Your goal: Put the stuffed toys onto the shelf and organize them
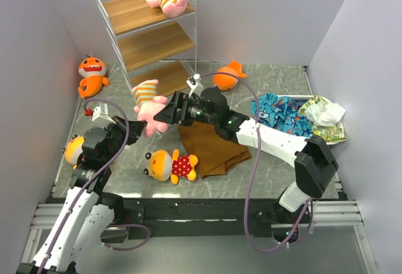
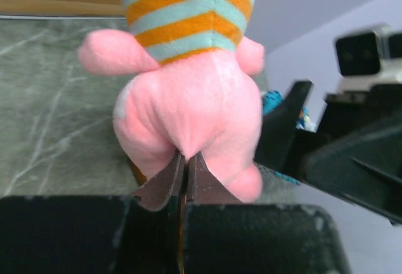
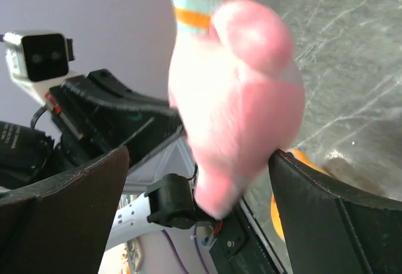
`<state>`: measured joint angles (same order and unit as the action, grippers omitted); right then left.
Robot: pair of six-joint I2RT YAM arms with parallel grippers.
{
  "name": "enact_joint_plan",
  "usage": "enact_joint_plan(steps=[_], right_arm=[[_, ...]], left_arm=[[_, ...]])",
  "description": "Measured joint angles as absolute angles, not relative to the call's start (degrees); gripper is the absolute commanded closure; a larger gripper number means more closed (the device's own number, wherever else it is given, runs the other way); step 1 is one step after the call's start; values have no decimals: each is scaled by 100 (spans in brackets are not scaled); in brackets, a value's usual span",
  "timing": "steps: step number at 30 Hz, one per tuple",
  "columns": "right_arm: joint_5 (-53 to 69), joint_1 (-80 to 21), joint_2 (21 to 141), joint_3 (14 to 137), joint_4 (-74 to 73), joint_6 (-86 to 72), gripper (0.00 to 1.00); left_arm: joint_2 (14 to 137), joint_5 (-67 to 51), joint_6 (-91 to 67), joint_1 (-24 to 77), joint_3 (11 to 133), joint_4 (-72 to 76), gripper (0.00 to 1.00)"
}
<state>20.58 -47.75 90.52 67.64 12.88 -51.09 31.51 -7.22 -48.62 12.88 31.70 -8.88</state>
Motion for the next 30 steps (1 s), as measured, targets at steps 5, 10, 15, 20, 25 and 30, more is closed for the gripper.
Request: enact_joint_plan(steps=[5, 10, 15, 20, 25, 30], right_arm=[[2064, -4823, 9295, 6847, 1431, -4982, 36], [2102, -4807, 9376, 6847, 1479, -4515, 97], [1979, -4718, 9120, 6755, 1544, -3330, 100], [2049, -4635, 8418, 6469, 1564, -1291, 100], [2438, -4587, 7585, 5481, 2119, 923, 100], [3330, -4298, 7352, 4866, 2408, 2423, 100]], left_arm=[[2958, -1282, -4777, 1275, 3050, -604, 99], [3002, -1662, -4626, 1275, 3063, -521, 29], [3227, -2029, -4466, 1262, 3542, -790, 10], [3376, -2158, -4185, 1269, 4587, -1343, 11], [3719, -2117, -3675, 1271, 6047, -2071, 12], [4303, -2255, -3140, 1271, 7443, -2812, 15]])
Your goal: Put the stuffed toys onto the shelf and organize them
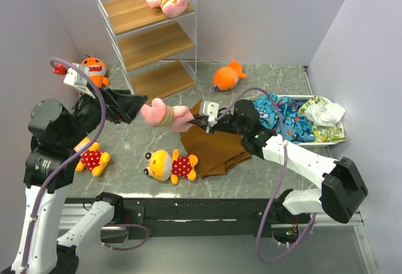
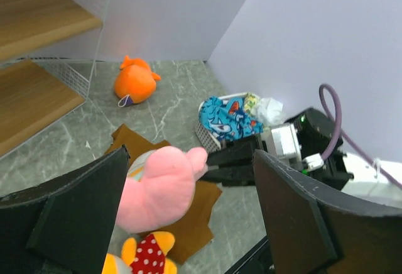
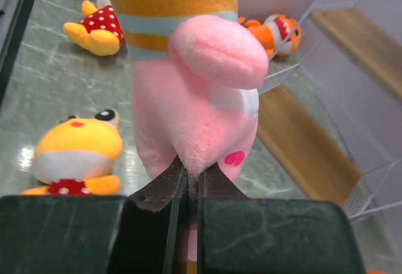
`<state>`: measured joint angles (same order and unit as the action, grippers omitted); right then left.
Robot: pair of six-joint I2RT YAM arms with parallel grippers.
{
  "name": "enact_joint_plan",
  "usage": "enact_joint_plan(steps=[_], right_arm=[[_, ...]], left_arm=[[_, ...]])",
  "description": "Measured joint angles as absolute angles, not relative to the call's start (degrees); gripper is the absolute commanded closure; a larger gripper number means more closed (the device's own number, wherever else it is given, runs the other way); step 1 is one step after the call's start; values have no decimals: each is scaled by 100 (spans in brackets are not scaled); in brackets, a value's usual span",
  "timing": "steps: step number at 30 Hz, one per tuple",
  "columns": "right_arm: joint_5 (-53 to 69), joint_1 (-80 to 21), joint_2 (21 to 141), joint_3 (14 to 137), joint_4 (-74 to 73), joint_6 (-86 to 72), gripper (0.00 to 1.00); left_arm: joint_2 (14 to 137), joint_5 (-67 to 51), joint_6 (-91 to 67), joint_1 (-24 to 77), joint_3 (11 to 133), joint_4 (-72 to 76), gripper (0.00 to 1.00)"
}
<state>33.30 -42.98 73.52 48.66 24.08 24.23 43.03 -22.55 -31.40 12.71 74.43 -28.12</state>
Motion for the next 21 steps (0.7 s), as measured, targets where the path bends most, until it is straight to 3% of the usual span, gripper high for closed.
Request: enact_joint_plan(steps=[4, 9, 14, 21], right_arm=[[4180, -3879, 7345, 4862, 2700, 2886, 100], [5315, -3511, 7319, 4882, 2936, 3242, 100], [6219, -3446, 7321, 5201, 2086, 3959, 100], [6622, -3420, 7220, 5306, 1855, 4296, 100]], left_arm=[[4648, -2676, -2641, 1271, 7852, -3221, 15], [4724, -3750, -2075, 1271, 7456, -3413, 13], [4762, -4670, -1549, 1271, 7170, -3420, 15], [5186, -5728, -725, 1382, 7397, -3594, 19]])
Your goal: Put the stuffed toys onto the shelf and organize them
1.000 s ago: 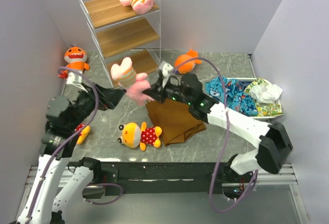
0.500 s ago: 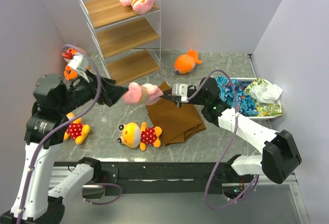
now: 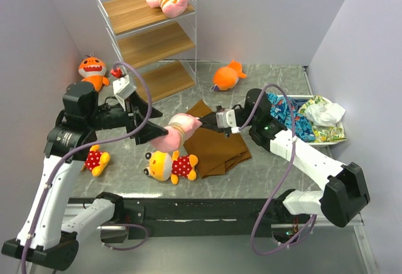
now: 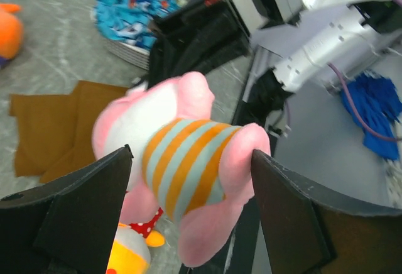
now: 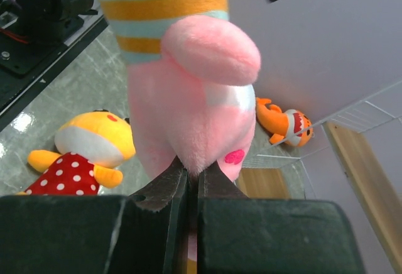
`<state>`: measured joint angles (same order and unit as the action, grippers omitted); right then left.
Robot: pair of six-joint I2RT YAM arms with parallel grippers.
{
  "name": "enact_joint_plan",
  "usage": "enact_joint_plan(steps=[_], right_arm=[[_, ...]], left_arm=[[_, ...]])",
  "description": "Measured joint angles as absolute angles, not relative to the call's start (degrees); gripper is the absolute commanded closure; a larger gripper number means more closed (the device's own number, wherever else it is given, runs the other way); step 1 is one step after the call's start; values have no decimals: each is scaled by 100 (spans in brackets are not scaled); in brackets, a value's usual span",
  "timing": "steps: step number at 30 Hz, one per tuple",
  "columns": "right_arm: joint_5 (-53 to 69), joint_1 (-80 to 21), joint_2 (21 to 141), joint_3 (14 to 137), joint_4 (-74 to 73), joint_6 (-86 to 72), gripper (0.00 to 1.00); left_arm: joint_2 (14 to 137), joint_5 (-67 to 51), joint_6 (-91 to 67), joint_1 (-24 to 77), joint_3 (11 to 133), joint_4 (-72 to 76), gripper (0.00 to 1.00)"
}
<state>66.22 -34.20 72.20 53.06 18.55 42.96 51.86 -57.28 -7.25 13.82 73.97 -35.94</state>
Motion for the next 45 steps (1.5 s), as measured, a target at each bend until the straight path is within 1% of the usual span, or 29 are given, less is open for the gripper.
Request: enact_joint_plan(steps=[9, 10, 13, 14, 16, 17, 18, 20, 21, 23, 24, 26, 28, 29, 30, 35, 40, 45], right_arm=[[6744, -3267, 7205, 5240, 2233, 4036, 100], [6761, -3256, 7205, 5240, 2292, 4007, 100], [6840, -3199, 7212, 5240, 2440, 3918, 100], [6849, -3181, 7216, 5240, 2480, 3881, 100], [6860, -3159, 7225, 5240, 2578, 3813, 100], [6858, -3148, 7227, 5240, 2633, 3771, 100], [6862, -3144, 7236, 5240, 2679, 3721, 99], [6838, -3131, 7260, 5240, 2746, 3662, 87], [6788, -3122, 7269, 5238, 2764, 3614, 70], [6580, -3103, 7279, 5194, 2873, 3492, 55], [6512, -3092, 7279, 5157, 2961, 3441, 42], [6228, -3087, 7223, 4967, 3214, 3293, 35], [5983, -3092, 7111, 4766, 3433, 3116, 19], [5835, -3094, 7028, 4652, 3568, 2993, 8], [5695, -3096, 6917, 4539, 3688, 2882, 0], [5129, -3098, 6206, 3861, 4379, 2300, 0], [4644, -3179, 5599, 3332, 4886, 1780, 0], [4222, -3485, 5164, 3166, 4919, 1634, 0]], left_arm=[[5269, -6624, -200, 1483, 7124, -3629, 14], [5275, -6641, -130, 1485, 7124, -3632, 15], [5336, -6661, -14, 1487, 7124, -3632, 26], [5378, -6661, 16, 1487, 7124, -3629, 40], [5476, -6665, 58, 1487, 7124, -3640, 64], [5542, -6665, 106, 1487, 7126, -3640, 85], [5599, -6657, 119, 1490, 7126, -3634, 97], [5695, -6569, 108, 1494, 7129, -3599, 99], [5721, -6475, 91, 1494, 7129, -3559, 99], [5714, -6233, 60, 1494, 7129, -3428, 99], [5686, -6077, 43, 1494, 7129, -3345, 99], [5601, -5712, 43, 1498, 7148, -3192, 99], [5518, -5358, 104, 1509, 7231, -3083, 99], [5487, -5168, 156, 1516, 7314, -3068, 99], [5472, -4976, 233, 1522, 7441, -3063, 99], [5555, -3887, 834, 1514, 8534, -2729, 99], [5806, -3026, 1472, 1520, 9207, -2233, 99], [6545, -2257, 2117, 1520, 9828, -1885, 99]])
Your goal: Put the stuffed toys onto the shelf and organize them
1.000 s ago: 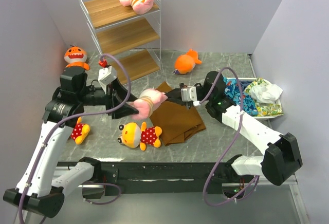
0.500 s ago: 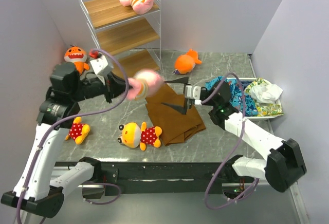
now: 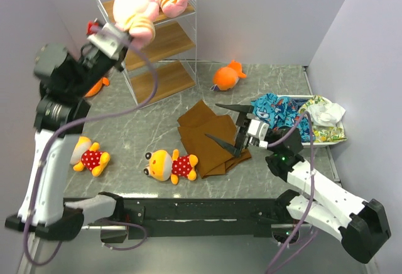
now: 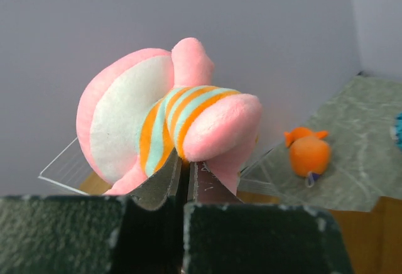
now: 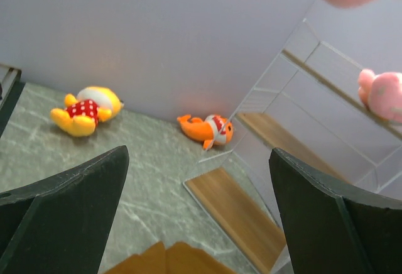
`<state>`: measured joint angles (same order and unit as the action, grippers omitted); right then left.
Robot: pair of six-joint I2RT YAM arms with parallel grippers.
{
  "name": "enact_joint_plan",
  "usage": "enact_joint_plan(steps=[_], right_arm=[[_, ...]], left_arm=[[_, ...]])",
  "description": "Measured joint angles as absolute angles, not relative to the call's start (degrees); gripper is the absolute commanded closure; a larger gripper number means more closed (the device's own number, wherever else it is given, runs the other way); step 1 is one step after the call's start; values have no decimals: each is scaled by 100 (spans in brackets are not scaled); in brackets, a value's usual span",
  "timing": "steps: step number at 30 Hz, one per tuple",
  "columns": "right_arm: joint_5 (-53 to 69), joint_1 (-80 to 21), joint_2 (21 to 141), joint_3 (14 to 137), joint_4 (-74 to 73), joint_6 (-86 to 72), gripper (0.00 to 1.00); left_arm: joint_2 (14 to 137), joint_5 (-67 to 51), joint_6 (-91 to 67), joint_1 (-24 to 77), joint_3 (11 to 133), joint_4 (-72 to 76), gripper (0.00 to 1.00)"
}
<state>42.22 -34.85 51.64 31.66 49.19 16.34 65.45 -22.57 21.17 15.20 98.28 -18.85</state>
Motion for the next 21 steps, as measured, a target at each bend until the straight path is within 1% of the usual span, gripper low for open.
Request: enact_joint_plan(steps=[3, 6, 10, 14, 18, 21], right_arm=[[4047, -3691, 4991, 3166, 4851, 1660, 0], [3883, -3959, 4860, 3170, 4678, 1791, 0], [3767, -4219, 4797, 3190, 4456, 1973, 0], [3662, -4344, 4797, 3192, 4311, 2095, 0], [3577, -4403, 4794, 3192, 4257, 2150, 0], [3520, -4427, 4757, 3192, 4222, 2156, 0]], left_arm=[[7190, -1872, 2392, 1520, 10259, -1761, 99], [7649, -1365, 2545, 1518, 10287, -1577, 99], [8055, -781, 2670, 1518, 10285, -1363, 99], [8329, -456, 2790, 1514, 10287, -1125, 98], [8615, -259, 2871, 1494, 10355, -961, 95], [8840, -169, 2945, 1472, 10490, -917, 84]])
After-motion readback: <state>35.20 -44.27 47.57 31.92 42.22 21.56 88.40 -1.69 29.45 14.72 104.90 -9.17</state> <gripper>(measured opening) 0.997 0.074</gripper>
